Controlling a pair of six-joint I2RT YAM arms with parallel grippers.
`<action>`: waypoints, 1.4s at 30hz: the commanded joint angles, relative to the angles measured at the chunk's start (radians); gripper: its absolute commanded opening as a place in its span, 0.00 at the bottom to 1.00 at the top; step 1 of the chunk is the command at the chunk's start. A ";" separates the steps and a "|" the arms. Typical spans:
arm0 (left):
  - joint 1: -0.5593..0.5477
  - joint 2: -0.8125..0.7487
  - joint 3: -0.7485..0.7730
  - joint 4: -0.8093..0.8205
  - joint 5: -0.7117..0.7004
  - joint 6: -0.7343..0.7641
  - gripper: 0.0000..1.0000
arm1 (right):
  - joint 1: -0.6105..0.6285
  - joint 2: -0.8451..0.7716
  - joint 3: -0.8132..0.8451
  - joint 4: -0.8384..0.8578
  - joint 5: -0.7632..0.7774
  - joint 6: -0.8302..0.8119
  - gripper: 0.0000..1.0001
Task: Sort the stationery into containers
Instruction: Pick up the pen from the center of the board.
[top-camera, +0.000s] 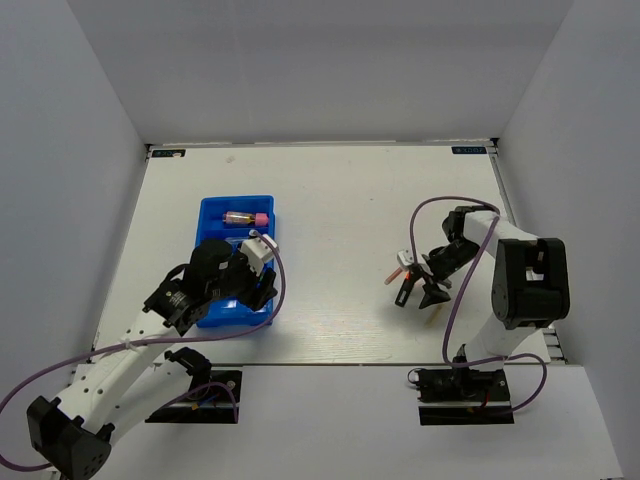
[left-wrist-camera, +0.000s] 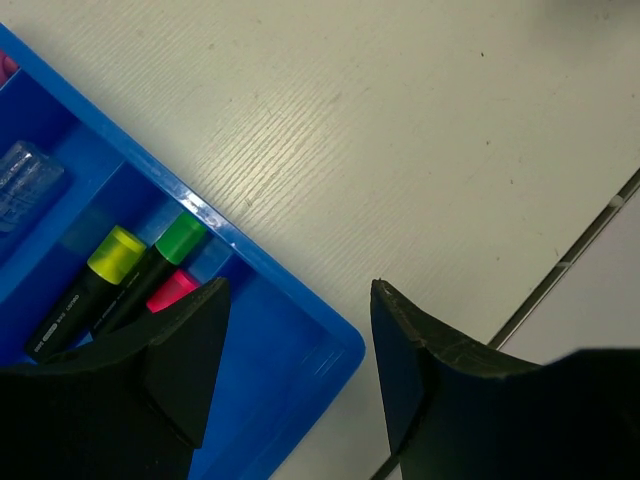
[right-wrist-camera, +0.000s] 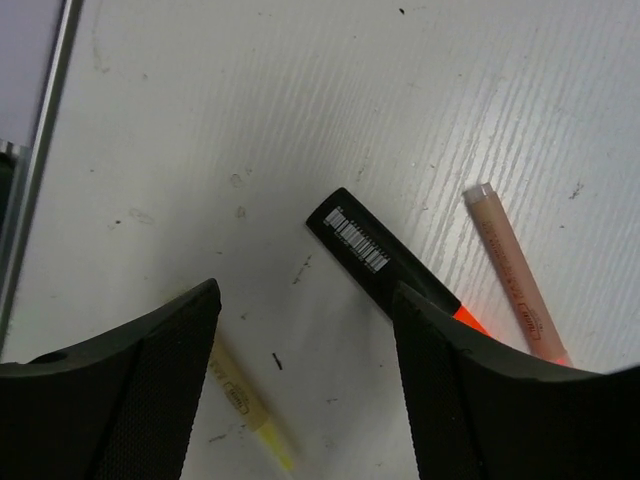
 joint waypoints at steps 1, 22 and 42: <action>0.002 -0.011 -0.005 -0.004 -0.015 -0.001 0.69 | 0.023 0.014 -0.019 0.113 0.013 -0.563 0.74; 0.002 -0.065 -0.016 0.001 -0.006 0.003 0.69 | 0.097 0.048 -0.160 0.451 0.231 -0.663 0.60; 0.002 -0.118 0.037 0.004 0.008 -0.031 0.69 | 0.122 -0.176 -0.245 0.407 0.164 -0.277 0.00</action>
